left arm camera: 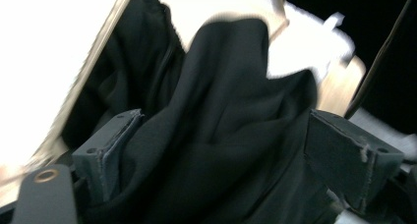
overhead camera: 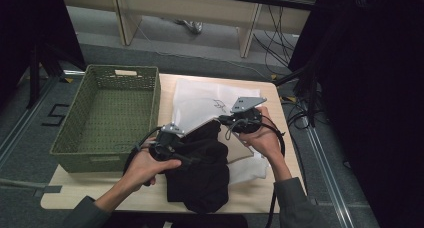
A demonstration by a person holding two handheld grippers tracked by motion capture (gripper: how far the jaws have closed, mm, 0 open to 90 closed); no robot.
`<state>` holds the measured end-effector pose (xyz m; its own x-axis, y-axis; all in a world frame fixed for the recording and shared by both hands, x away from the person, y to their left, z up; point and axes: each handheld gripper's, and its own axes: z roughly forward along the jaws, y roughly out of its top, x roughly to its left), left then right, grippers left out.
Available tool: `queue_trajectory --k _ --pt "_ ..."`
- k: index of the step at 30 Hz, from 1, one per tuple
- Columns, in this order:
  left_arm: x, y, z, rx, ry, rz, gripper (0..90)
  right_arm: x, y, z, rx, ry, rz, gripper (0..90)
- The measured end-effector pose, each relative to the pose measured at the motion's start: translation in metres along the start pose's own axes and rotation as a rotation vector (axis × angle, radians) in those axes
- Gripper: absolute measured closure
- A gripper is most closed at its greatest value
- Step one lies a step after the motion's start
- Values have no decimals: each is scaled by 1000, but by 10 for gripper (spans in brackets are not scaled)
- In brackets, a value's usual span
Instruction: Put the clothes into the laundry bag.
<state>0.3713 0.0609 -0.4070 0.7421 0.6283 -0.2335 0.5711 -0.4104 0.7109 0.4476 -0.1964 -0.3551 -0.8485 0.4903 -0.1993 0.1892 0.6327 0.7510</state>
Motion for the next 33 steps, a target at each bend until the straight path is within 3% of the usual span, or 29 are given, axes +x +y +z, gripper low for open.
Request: queue_trajectory --k 3,8,9,11,12,13,15,18,22,23,24,26,29,33 --pt "-3 -16 1 39 14 49 148 -1 0 0 -4 4 -3 888" --pt "-1 -32 26 95 39 61 155 2 1 3 3 9 -10 888" --pt "-3 -31 32 103 39 103 202 2 1 3 11 9 5 888" --pt "-5 -27 40 111 65 167 476 3 2 5 9 12 -14 888" --pt "-6 -24 45 112 78 185 601 3 2 5 8 10 -14 888" --pt "-7 -21 50 112 80 171 693 4 3 5 6 15 -17 888" --pt "-8 -12 56 106 84 174 773 6 3 4 10 17 -7 888" --pt "-7 10 56 57 117 179 808 5 5 2 4 14 -8 889" --pt "11 41 59 -22 177 124 810 5 6 -1 -7 13 -9 889" --pt "20 45 64 -21 172 86 808 5 6 -2 -2 2 7 888" --pt "25 44 71 -7 158 47 799 3 6 -1 -13 11 -18 889" --pt "32 38 85 38 149 9 764 3 5 -1 -10 11 -9 889" --pt "34 28 94 43 111 -55 585 2 2 1 2 9 2 888" --pt "26 26 73 20 66 -75 342 -1 0 1 1 9 5 888"
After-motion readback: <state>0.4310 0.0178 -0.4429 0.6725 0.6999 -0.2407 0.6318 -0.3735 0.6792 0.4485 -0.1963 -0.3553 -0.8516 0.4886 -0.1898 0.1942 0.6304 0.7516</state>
